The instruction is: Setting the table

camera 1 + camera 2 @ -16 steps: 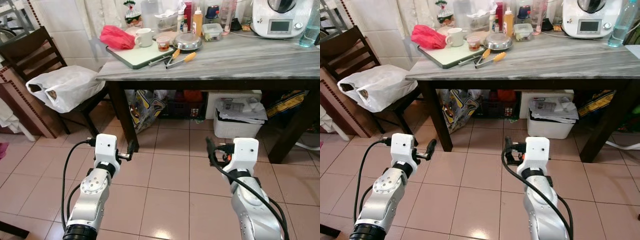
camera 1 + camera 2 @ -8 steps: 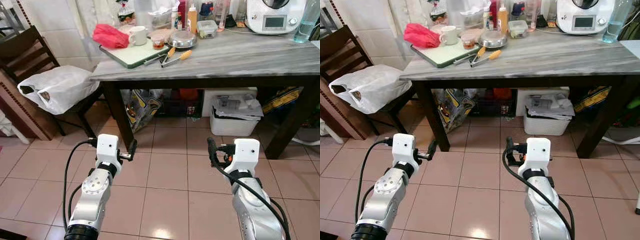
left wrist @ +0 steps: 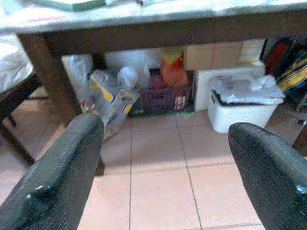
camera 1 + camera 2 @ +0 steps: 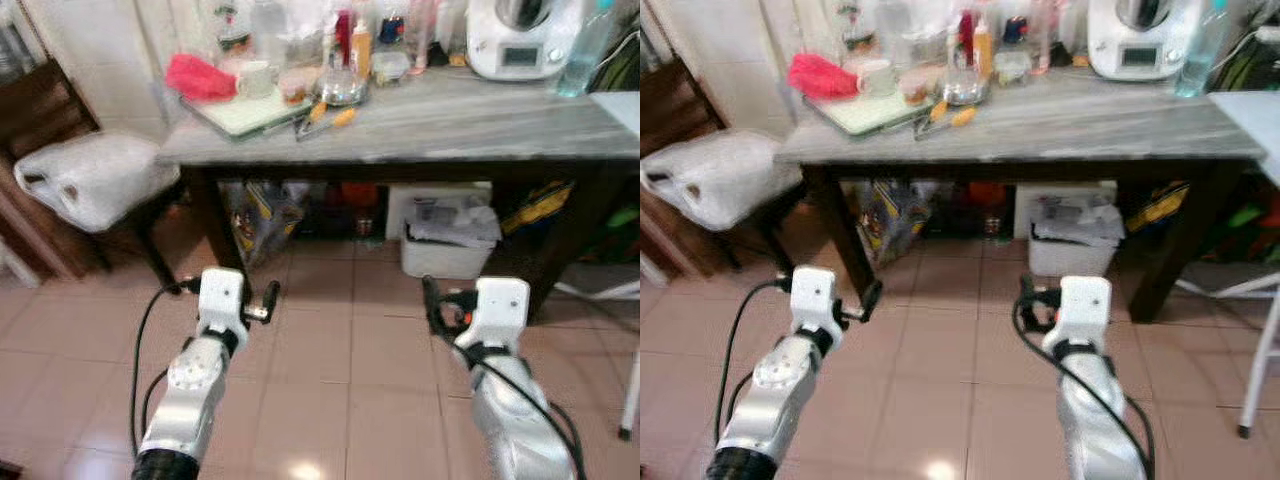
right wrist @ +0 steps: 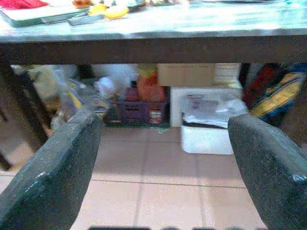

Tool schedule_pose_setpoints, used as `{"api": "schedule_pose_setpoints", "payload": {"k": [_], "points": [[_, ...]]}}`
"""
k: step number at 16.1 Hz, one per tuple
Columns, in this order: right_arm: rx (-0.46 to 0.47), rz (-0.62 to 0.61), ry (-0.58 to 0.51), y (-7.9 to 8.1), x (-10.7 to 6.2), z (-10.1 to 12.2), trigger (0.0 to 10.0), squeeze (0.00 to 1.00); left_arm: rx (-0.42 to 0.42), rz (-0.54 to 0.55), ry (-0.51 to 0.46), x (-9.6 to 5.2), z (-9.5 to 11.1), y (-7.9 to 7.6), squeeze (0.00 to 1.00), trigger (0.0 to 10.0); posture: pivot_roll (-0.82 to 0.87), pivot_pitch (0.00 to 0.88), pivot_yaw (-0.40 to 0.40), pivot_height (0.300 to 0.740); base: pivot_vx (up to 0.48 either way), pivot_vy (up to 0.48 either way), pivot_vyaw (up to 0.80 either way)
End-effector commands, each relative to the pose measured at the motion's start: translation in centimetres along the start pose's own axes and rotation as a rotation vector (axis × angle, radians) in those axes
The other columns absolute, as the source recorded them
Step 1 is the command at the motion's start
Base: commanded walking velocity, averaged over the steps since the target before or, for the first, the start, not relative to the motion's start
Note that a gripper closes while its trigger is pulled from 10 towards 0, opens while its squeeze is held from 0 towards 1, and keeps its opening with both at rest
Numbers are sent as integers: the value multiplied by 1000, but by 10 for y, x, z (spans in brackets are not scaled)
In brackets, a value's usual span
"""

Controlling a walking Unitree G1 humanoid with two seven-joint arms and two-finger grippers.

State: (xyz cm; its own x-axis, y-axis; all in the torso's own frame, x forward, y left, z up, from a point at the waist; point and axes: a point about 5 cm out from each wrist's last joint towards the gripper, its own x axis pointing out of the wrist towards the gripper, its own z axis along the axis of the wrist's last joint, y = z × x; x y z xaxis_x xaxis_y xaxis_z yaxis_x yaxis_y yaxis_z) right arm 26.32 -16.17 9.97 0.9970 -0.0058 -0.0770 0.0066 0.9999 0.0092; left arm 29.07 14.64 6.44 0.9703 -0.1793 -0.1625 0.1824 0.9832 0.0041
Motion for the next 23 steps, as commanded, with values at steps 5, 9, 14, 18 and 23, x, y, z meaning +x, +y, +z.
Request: {"api": "schedule_pose_setpoints", "payload": {"k": [5, 9, 14, 18, 23], "points": [[-6, 2, -17, -1, 1, 5, 10000, 0, 1, 9, -6, 1, 1, 1, 0, 10000, -84, 0, 81, 740, 0, -415, 0], [-15, -13, -23, -3, 2, 6, 10000, 0, 4, -1, -3, 2, 0, -1, 0, 10000, -86, 0, 82, 740, 0, -413, 0], [-17, -41, -27, -7, 1, 7, 10000, 0, 3, -8, 5, 2, -3, -3, 0, 10000, -90, 0, 82, 740, 0, -415, 0], [-22, -54, -31, -10, 3, 9, 10000, 0, -5, -7, 2, 3, -2, -3, 0, 10000, -93, 0, 82, 740, 0, -412, 0], [-31, -64, -34, -13, 2, 10, 10000, 0, -13, -16, -12, 4, 3, -5, 0, 10000, -99, 0, 78, 740, 0, -413, 0]]}}
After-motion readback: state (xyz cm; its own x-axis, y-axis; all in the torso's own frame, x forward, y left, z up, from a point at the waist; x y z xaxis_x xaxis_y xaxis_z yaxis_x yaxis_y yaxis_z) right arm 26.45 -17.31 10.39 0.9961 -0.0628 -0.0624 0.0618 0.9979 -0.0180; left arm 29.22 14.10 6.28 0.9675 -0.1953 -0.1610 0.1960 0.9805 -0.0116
